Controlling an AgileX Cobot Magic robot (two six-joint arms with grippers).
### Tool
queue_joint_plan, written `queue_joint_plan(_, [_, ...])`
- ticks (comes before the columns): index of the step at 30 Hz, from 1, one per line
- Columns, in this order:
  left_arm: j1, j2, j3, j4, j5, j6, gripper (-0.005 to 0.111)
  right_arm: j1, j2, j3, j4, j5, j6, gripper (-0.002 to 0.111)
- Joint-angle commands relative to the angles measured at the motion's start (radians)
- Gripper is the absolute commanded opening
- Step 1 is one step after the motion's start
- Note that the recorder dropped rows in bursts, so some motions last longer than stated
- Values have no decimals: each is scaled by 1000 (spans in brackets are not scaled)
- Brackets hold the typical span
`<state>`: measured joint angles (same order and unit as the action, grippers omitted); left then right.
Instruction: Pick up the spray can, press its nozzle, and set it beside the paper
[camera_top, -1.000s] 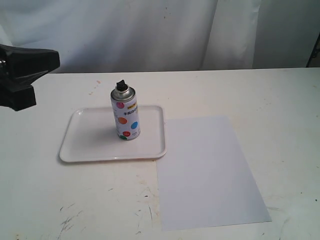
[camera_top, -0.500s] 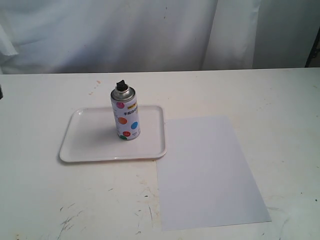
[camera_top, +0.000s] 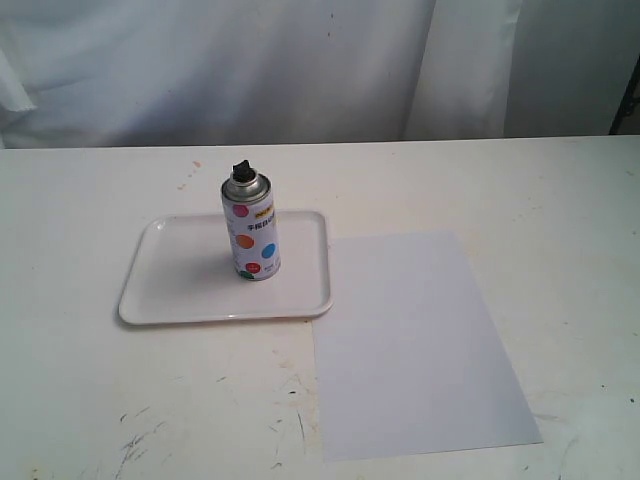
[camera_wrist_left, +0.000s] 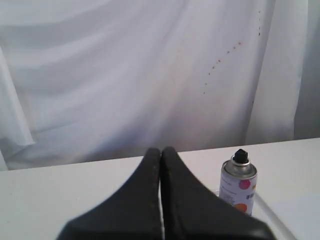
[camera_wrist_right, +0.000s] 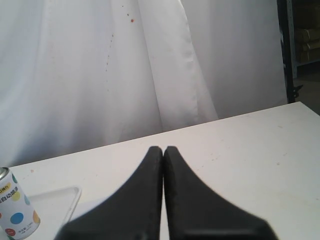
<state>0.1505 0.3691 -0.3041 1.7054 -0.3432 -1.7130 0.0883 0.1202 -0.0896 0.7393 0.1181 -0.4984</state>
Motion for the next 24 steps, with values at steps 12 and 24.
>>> queue_joint_plan(12, [1, -79, 48, -77, 20, -31, 0, -9, -4, 4, 4, -6, 2, 0])
queue_joint_plan(24, [-3, -216, 195, -848, -53, 810, 0, -9, -4, 4, 4, -6, 2, 0])
